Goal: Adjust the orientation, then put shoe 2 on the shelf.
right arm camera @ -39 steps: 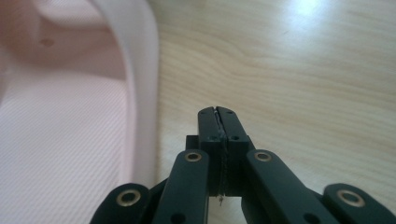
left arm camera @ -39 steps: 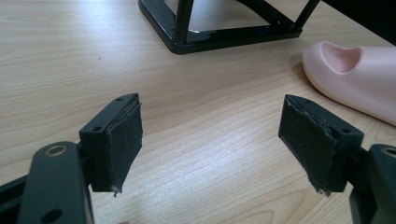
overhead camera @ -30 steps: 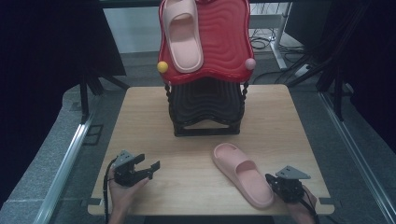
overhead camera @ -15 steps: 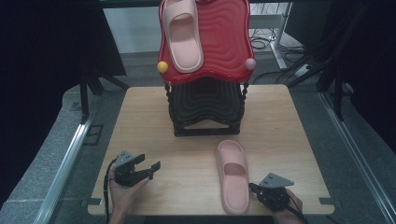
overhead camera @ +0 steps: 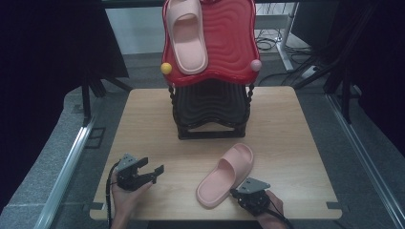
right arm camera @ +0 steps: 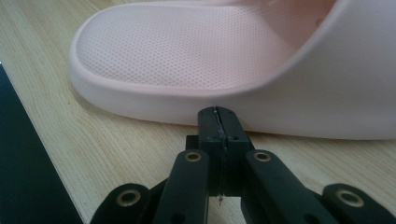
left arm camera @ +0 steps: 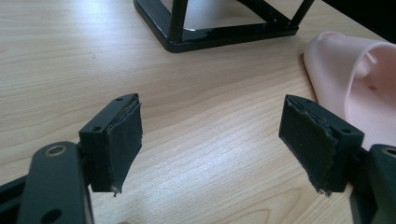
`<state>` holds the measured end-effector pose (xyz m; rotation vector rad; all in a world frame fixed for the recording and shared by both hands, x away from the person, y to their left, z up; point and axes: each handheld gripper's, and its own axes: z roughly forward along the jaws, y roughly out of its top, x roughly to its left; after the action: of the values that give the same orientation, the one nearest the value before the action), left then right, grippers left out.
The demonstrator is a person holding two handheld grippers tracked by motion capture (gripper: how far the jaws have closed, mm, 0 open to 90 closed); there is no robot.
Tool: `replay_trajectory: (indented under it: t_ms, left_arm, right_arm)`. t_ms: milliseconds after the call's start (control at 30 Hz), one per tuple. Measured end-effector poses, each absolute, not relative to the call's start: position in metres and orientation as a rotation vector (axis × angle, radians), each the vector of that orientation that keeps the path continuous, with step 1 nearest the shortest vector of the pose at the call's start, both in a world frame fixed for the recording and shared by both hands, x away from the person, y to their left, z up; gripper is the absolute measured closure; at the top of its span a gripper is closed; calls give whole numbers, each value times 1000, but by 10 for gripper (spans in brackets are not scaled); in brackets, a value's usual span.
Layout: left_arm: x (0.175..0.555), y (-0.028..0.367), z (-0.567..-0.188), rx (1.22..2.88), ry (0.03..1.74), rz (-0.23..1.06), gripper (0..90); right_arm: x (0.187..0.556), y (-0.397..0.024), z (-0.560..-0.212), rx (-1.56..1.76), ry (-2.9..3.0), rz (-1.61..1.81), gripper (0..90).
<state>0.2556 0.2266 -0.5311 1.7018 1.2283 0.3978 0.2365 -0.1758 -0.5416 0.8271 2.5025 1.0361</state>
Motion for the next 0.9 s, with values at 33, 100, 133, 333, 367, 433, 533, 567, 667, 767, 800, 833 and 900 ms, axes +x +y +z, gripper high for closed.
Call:
replay_trajectory:
  t_ms: [33, 100, 133, 333, 367, 433, 533, 567, 667, 767, 800, 833, 900]
  left_arm:
    - [256, 227, -531, 1702, 1228, 399, 217]
    - [255, 227, -531, 1703, 1228, 400, 217]
    - [256, 226, -531, 1704, 1227, 400, 217]
    - [255, 222, -531, 1709, 1219, 402, 220]
    - [255, 222, -531, 1709, 1219, 402, 221]
    - [254, 219, -531, 1710, 1210, 404, 224]
    - [255, 214, -529, 1719, 1193, 404, 225]
    - [255, 210, -529, 1722, 1183, 403, 227]
    - [256, 206, -529, 1732, 1173, 401, 231]
    - [257, 195, -527, 1752, 1144, 395, 251]
    - [257, 195, -527, 1752, 1144, 395, 261]
    - [257, 192, -526, 1755, 1139, 391, 273]
    - [259, 185, -524, 1761, 1122, 380, 302]
  right_arm:
    - [236, -178, -541, 838, 2492, 1040, 900]
    - [237, -187, -538, 866, 2455, 1058, 900]
    - [238, -193, -536, 890, 2433, 1071, 900]
    - [246, -230, -531, 1013, 2282, 1145, 860]
    - [246, -230, -531, 1013, 2282, 1145, 860]
    - [250, -247, -530, 1070, 2214, 1173, 735]
    - [252, -257, -530, 1111, 2166, 1171, 649]
    - [254, -267, -529, 1155, 2128, 1181, 604]
    - [257, -277, -531, 1208, 2082, 1177, 545]
    - [258, -283, -533, 1246, 2065, 1175, 537]
    - [257, -285, -531, 1254, 2055, 1184, 538]
    - [257, -285, -529, 1261, 2048, 1198, 538]
    - [255, -285, -523, 1255, 2032, 1211, 537]
